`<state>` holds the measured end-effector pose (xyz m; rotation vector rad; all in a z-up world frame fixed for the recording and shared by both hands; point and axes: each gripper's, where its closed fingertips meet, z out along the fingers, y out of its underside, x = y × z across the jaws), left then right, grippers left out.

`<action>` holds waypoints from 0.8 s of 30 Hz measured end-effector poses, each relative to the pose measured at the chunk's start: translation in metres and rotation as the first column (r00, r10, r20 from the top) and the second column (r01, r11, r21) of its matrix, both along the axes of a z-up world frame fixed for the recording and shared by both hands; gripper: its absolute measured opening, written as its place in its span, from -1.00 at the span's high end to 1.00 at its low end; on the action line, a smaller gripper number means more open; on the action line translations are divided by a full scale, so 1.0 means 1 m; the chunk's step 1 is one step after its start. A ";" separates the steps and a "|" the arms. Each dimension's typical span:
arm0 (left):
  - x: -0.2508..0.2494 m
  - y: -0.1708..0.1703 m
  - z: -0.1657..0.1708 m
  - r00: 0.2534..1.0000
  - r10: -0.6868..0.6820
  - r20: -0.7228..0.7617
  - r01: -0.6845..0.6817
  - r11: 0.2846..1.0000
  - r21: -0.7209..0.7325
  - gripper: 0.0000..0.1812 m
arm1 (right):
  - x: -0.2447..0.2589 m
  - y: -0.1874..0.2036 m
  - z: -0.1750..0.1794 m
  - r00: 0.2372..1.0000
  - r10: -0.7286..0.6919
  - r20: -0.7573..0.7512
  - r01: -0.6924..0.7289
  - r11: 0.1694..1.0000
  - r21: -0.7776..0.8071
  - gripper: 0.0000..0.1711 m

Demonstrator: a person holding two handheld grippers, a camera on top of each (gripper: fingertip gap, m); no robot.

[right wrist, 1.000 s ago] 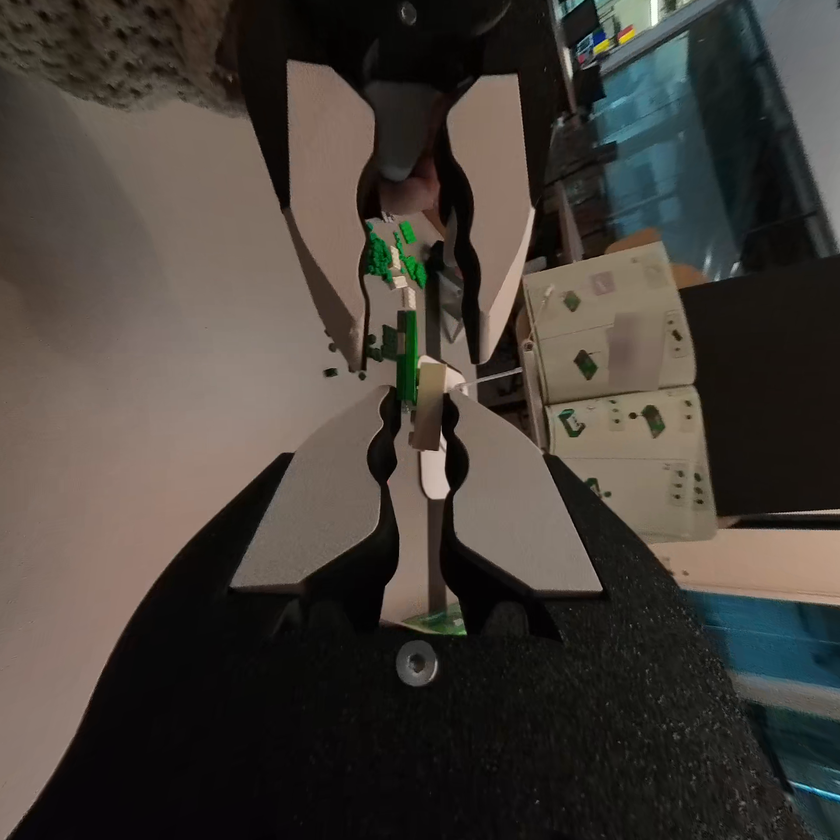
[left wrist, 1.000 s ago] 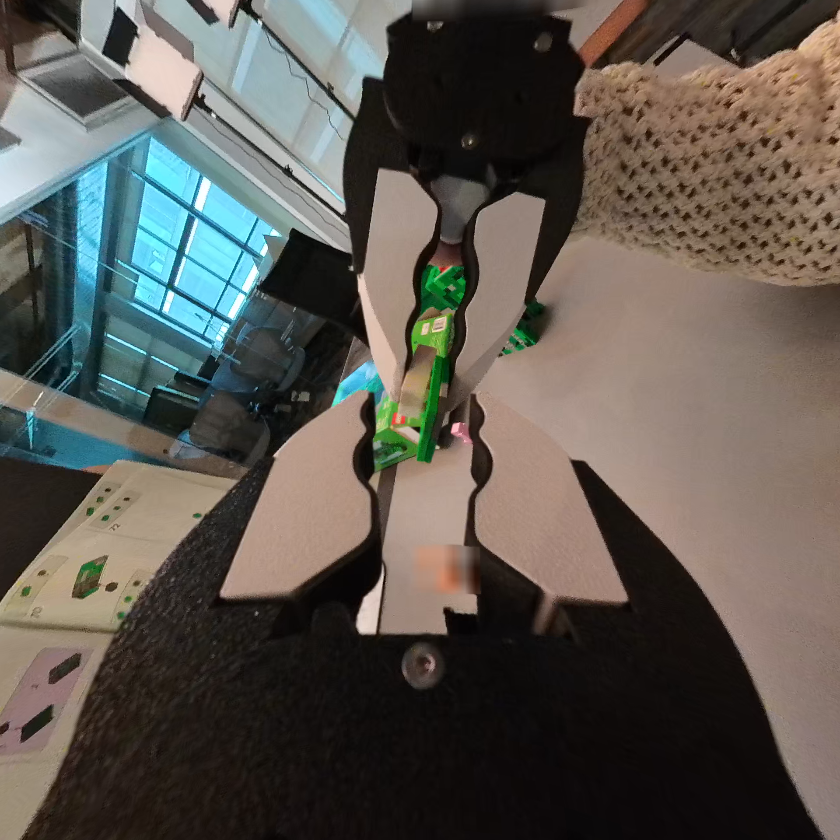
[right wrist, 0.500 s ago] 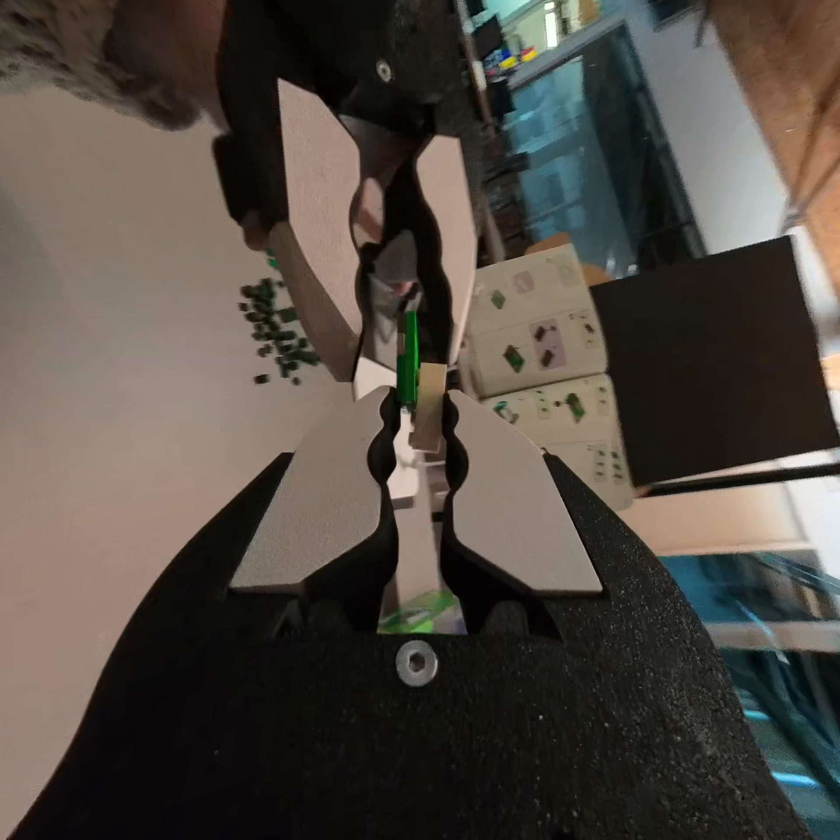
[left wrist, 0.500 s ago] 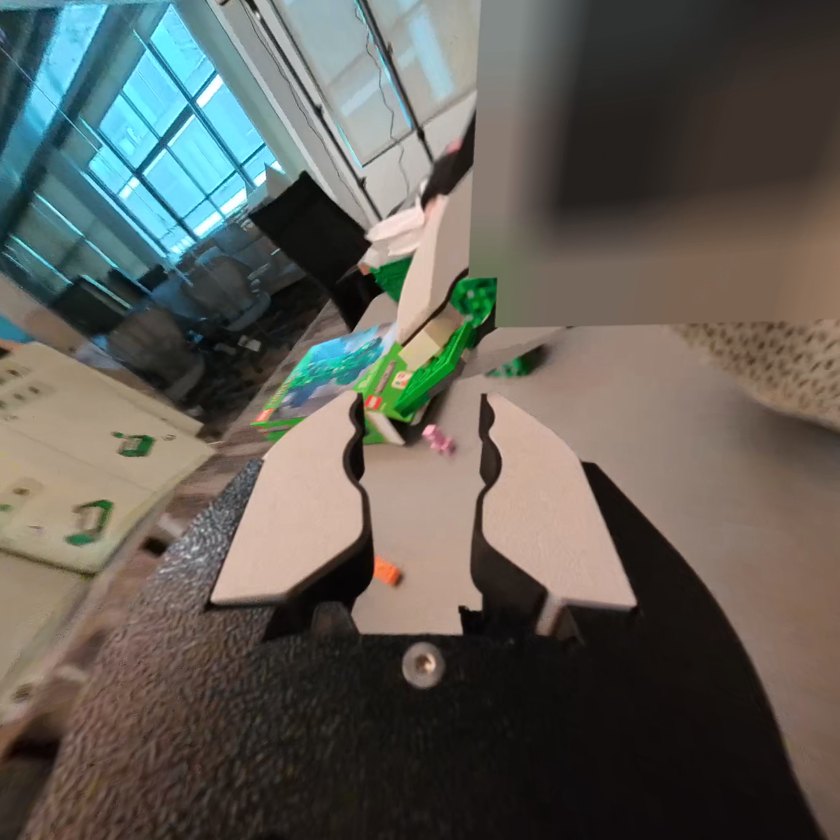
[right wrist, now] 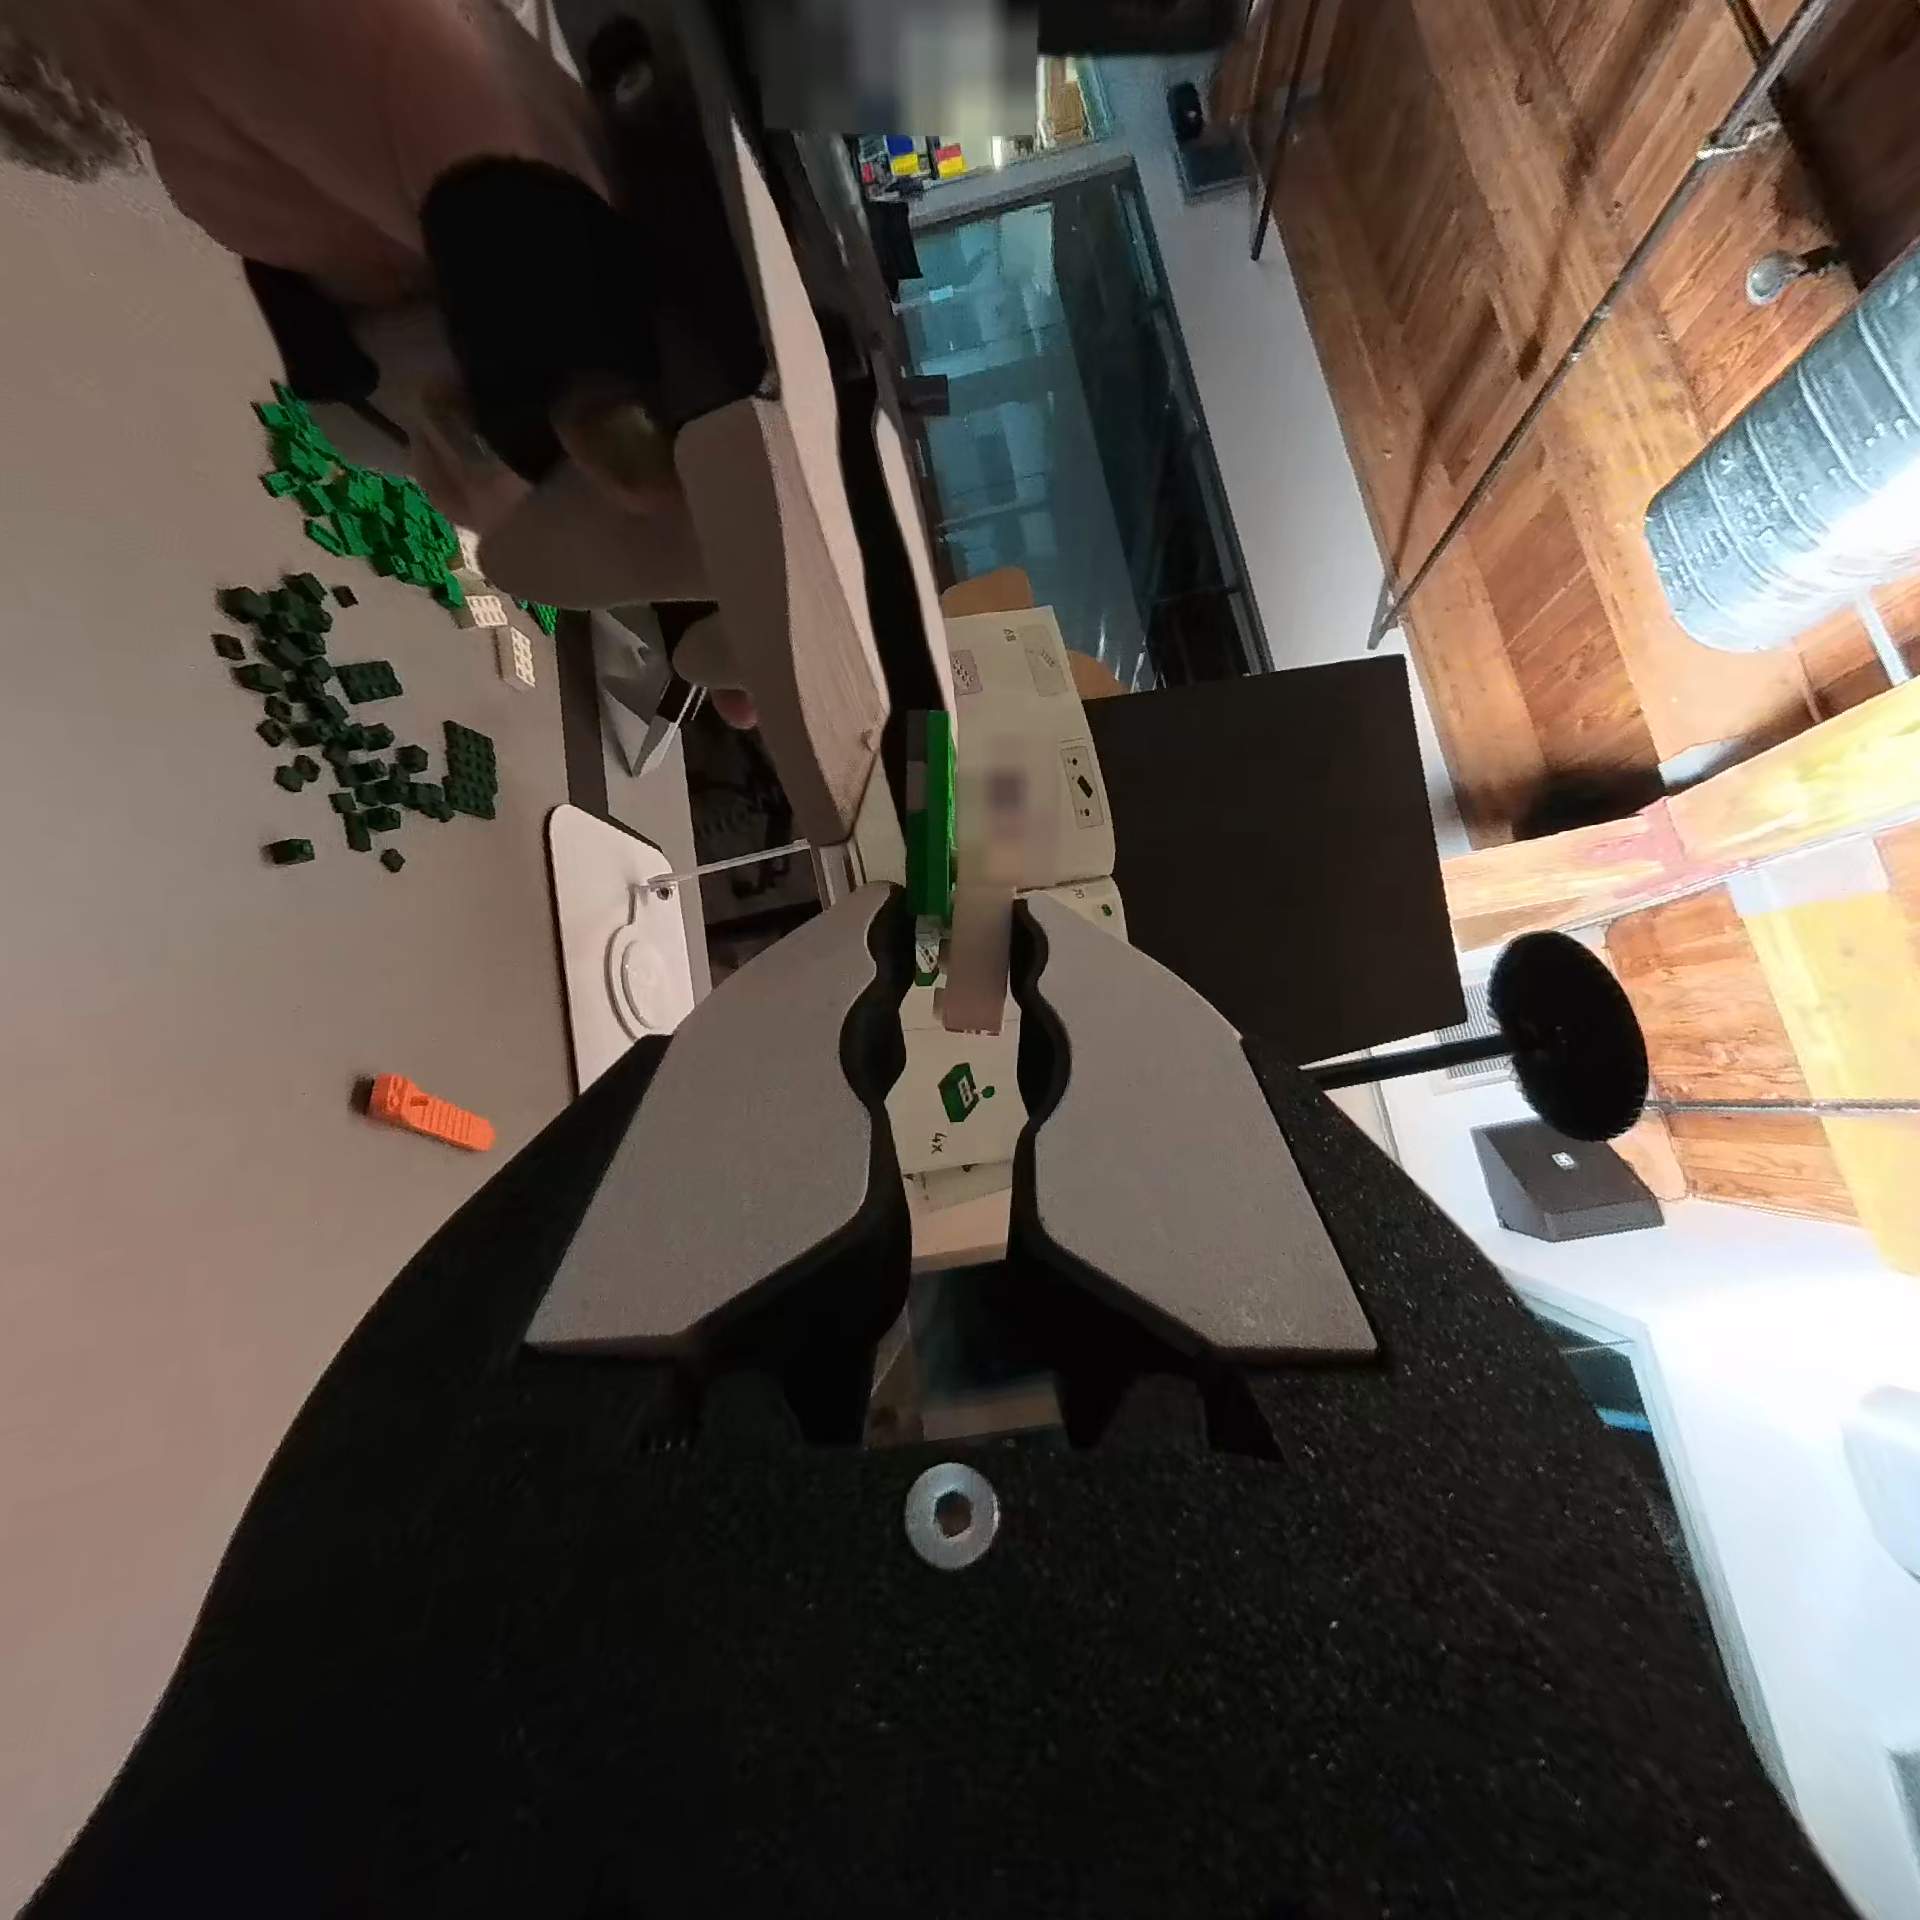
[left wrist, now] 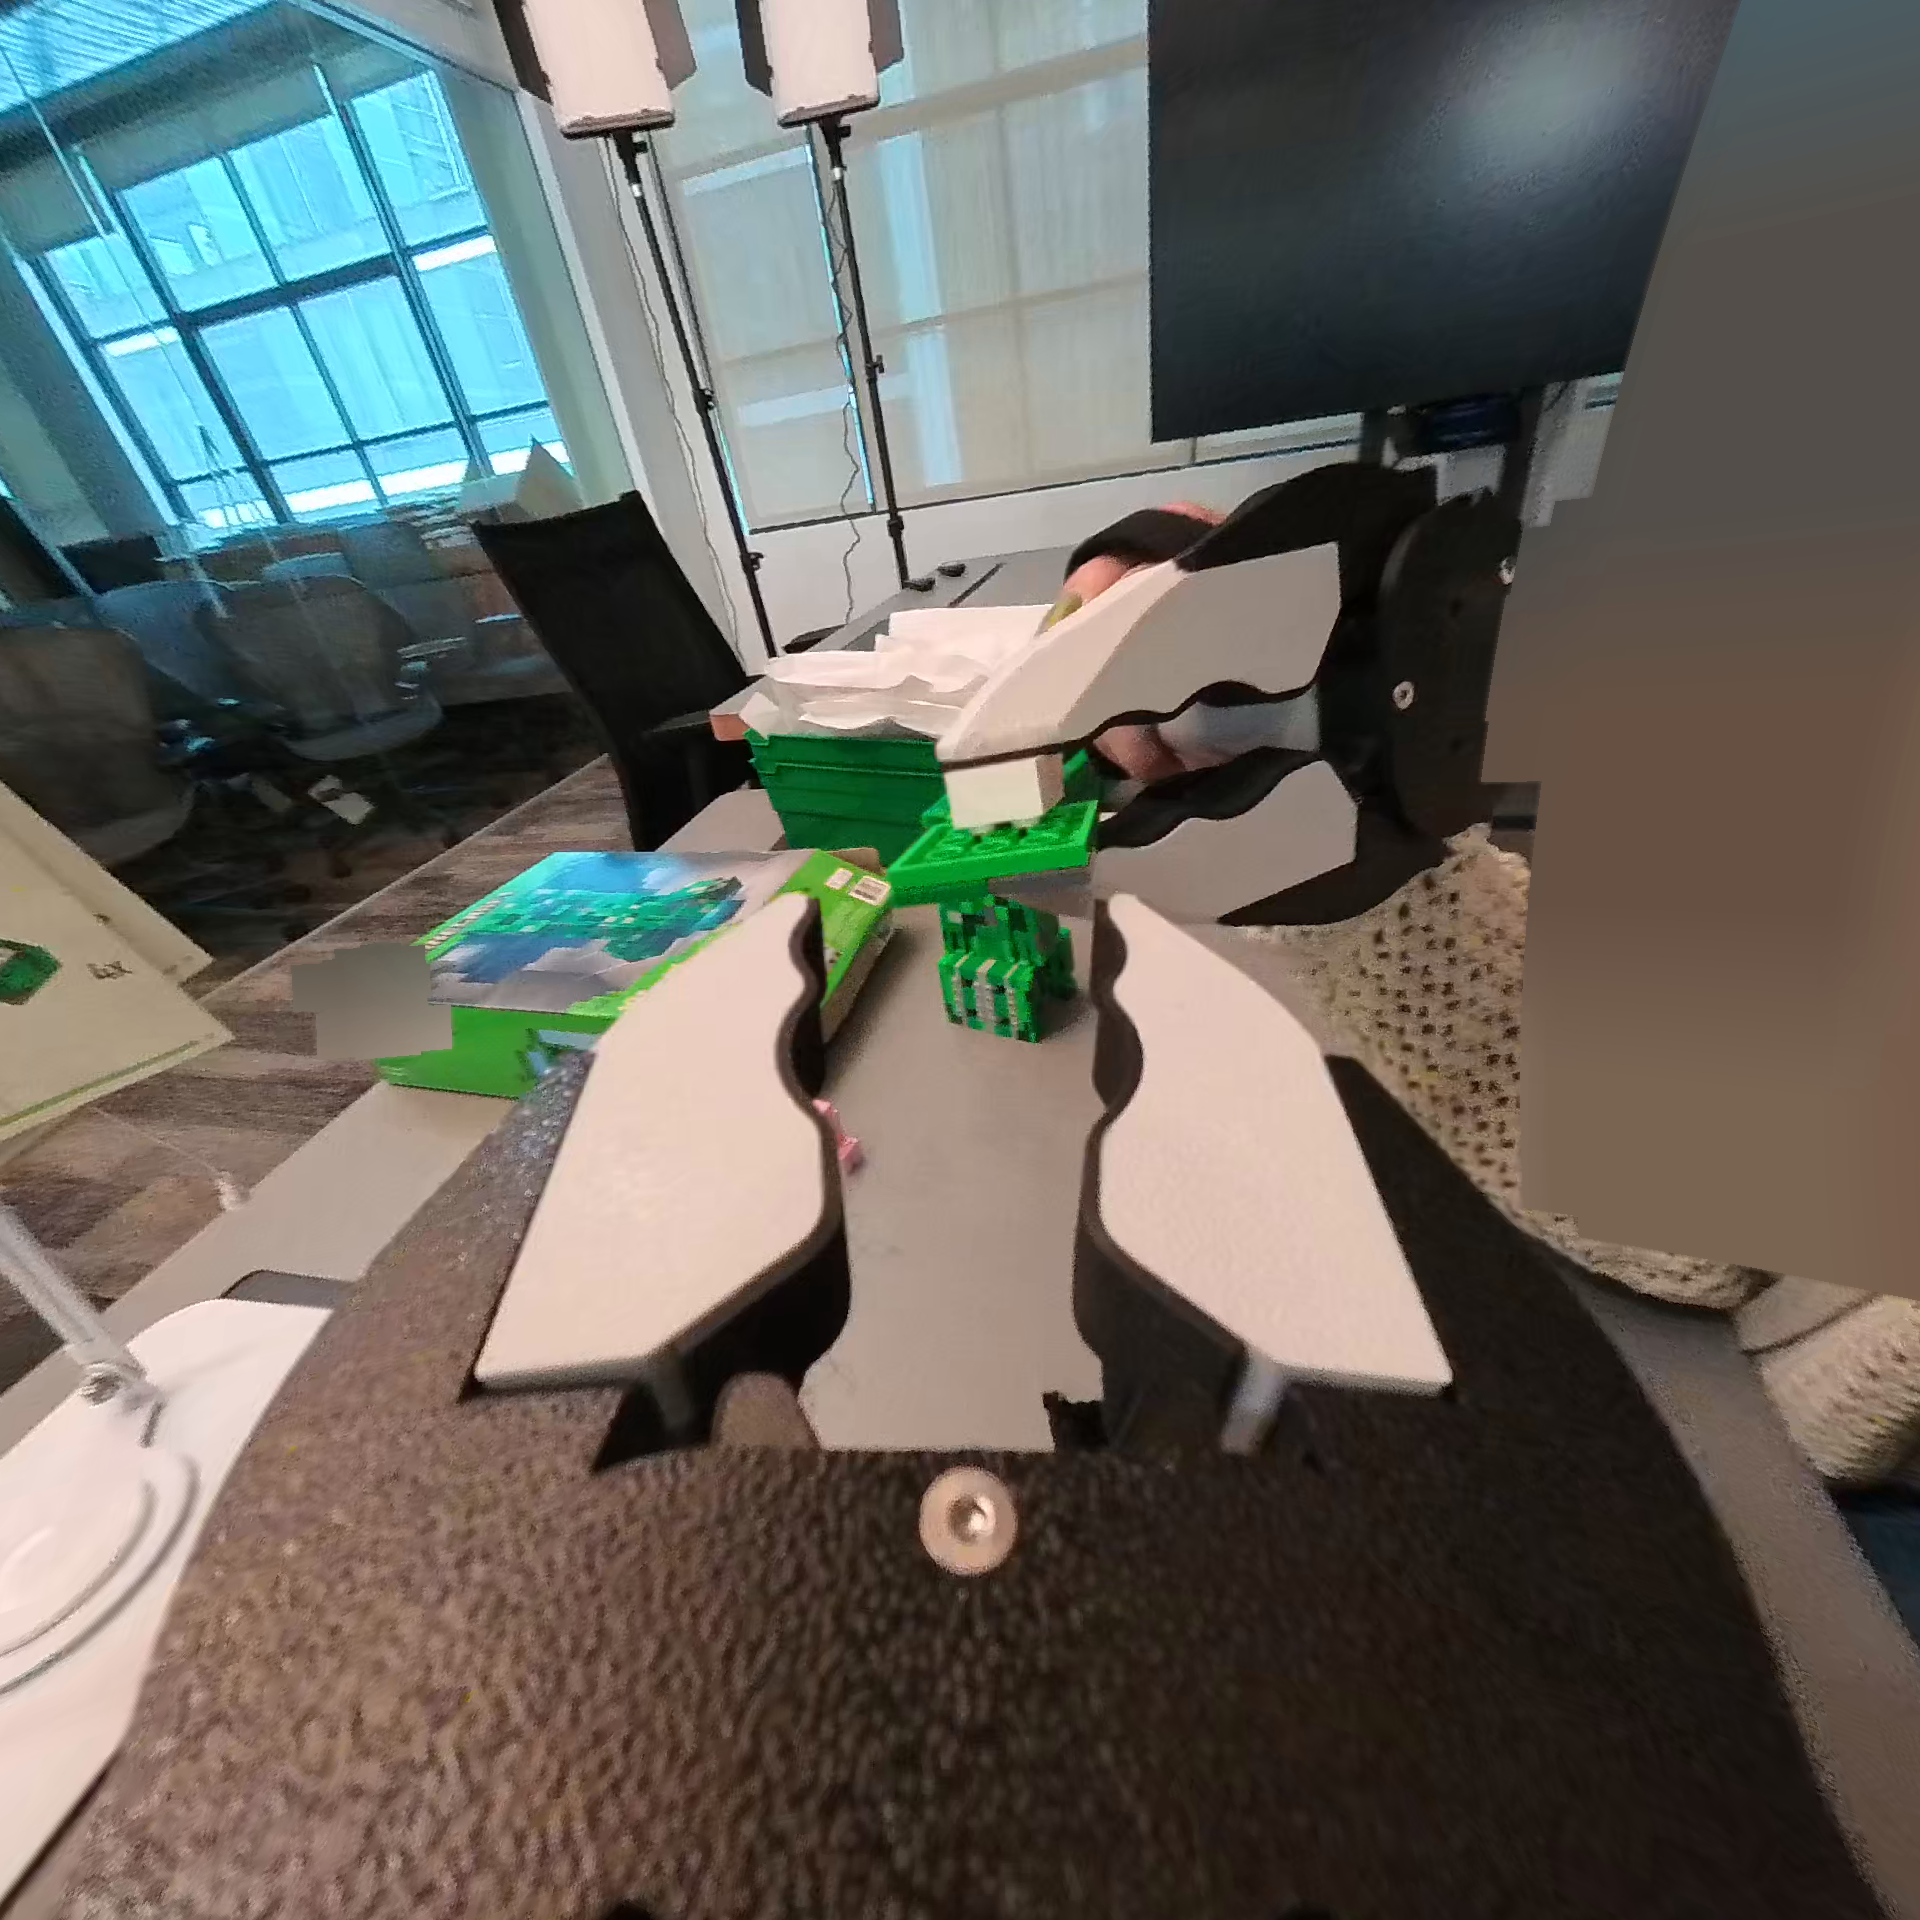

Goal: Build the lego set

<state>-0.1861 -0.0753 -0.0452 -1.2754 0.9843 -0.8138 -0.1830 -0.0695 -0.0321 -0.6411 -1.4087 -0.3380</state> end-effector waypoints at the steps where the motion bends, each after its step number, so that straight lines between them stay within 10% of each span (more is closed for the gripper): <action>1: -0.001 0.000 0.000 1.000 0.011 -0.008 -0.011 1.000 0.014 0.47 | 0.001 0.000 0.000 1.000 0.000 -0.002 0.000 1.000 -0.004 0.80; 15: -0.009 0.003 0.000 0.998 0.055 -0.035 -0.052 0.997 0.058 0.52 | -0.001 0.004 -0.006 1.000 0.003 0.015 -0.003 0.999 -0.052 0.80; 24: -0.014 0.007 -0.019 0.945 0.190 -0.265 -0.097 0.939 0.329 0.61 | 0.001 0.019 -0.038 0.994 -0.018 0.110 0.052 0.948 -0.315 0.80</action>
